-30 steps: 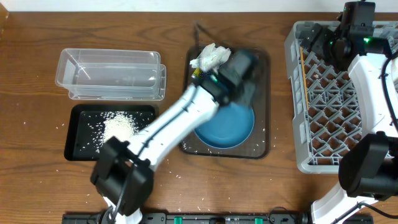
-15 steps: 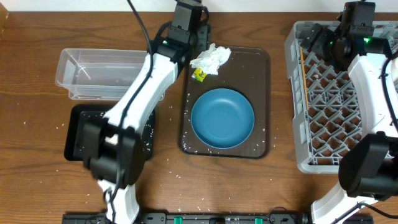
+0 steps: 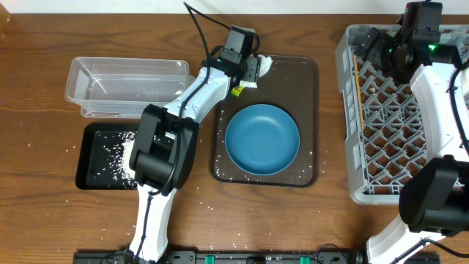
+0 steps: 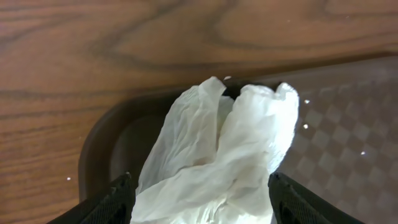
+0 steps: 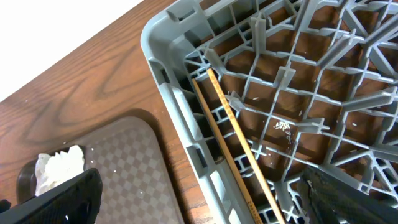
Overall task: Sort waste into correct bins and load items into the dishwasher rack
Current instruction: 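Grasp the white tissue and yellow wrapper with the left gripper, then carry the tissue into the clear plastic container and release it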
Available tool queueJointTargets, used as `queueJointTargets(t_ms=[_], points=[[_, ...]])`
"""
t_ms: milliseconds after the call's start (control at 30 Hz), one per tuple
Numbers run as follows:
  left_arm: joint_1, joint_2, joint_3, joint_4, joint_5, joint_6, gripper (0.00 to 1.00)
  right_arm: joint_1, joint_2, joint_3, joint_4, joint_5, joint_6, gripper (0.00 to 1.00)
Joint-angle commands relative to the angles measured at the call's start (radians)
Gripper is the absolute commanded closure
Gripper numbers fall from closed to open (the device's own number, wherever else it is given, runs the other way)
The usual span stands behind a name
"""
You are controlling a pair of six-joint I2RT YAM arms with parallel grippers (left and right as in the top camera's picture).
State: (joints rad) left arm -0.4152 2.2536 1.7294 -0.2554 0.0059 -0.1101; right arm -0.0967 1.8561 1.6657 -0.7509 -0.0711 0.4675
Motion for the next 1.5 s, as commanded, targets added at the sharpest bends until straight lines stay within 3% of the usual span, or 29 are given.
queueJointTargets(t_ms=[0, 400, 467, 700, 933, 1100, 1300, 1467], points=[[0.003, 0.010, -0.007, 0.003, 0.013, 0.033, 0.28, -0.008, 0.003, 0.002, -0.002, 0.003, 0.011, 0.01], [-0.027, 0.073, -0.019, -0.011, 0.013, 0.040, 0.32, -0.008, 0.003, 0.002, -0.002, 0.003, 0.010, 0.01], [-0.034, 0.073, -0.019, -0.010, 0.012, 0.040, 0.41, -0.008, 0.003, 0.002, -0.002, 0.003, 0.011, 0.01], [-0.038, 0.039, -0.018, -0.008, 0.009, 0.040, 0.93, -0.008, 0.003, 0.002, -0.002, 0.003, 0.011, 0.01], [-0.032, -0.155, -0.018, -0.032, -0.021, 0.038, 0.94, -0.008, 0.003, 0.002, -0.002, 0.003, 0.011, 0.01], [0.004, -0.326, -0.018, -0.090, -0.205, 0.002, 0.94, -0.008, 0.003, 0.002, -0.002, 0.003, 0.011, 0.01], [0.124, -0.457, -0.018, -0.261, -0.363, -0.218, 0.94, -0.008, 0.003, 0.002, -0.002, 0.003, 0.011, 0.01], [0.272, -0.474, -0.018, -0.457, -0.362, -0.672, 0.94, -0.008, 0.003, 0.002, -0.002, 0.003, 0.011, 0.01]])
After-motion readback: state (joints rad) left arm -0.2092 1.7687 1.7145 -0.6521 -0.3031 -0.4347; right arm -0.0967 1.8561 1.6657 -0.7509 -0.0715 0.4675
